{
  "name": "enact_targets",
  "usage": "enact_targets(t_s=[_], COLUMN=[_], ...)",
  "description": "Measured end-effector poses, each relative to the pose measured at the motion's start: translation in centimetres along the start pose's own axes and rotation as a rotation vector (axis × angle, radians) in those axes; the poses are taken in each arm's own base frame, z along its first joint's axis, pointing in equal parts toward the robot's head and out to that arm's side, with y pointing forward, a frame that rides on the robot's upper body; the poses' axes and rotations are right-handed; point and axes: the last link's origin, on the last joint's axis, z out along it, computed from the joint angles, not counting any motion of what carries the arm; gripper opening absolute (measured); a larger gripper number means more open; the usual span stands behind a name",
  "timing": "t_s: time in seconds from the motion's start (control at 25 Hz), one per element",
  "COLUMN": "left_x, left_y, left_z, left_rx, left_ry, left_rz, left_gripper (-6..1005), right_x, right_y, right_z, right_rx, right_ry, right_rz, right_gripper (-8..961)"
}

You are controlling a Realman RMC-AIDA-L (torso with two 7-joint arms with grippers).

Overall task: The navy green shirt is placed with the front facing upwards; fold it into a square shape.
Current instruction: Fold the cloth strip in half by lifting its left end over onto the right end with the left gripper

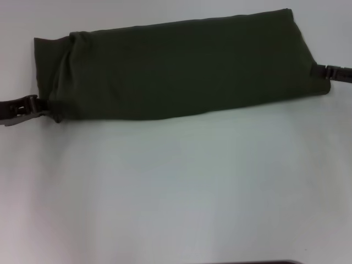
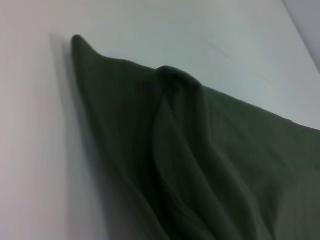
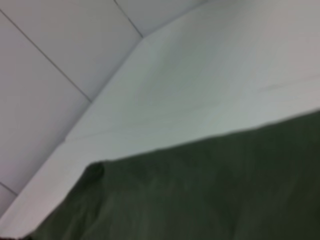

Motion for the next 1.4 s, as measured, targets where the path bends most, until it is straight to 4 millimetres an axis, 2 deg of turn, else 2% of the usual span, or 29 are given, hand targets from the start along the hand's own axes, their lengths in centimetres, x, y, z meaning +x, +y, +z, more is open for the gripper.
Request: enact_targets(t_s=[0.12, 0.4, 0.8, 1.08, 1.4], left_x=[0.3, 1.4, 1.9, 2.6, 3.1], left_y=[0.8, 2.1, 1.3, 2.0, 2.9], left_z=[-0.2, 0.0, 0.1, 0.4, 1.0], left_rx=[-0.029, -0.078, -0.069, -0.087, -0.105], left_ry=[-0.027, -0.088, -0.084, -0.085, -0.092], left_rz=[-0.003, -0.089, -0.133, -0.113, -0.094], left_gripper=[29, 16, 16, 17, 17], right_x=[-0.6, -3.3, -5.1, -5.1, -4.0], right_y=[-0.4, -1.5, -1.6, -2.0, -1.9], right_z=[-0.2, -0.6, 1.2, 2.0, 3.8], right_rx=[0.036, 0.155, 0.27, 0.307, 0.309], right_ry=[0.067, 0.192, 0.324, 0.313, 0.293], right_rz=[0.05, 0.156, 0.1, 0.075, 0.061], right_gripper=[841, 834, 824, 817, 810])
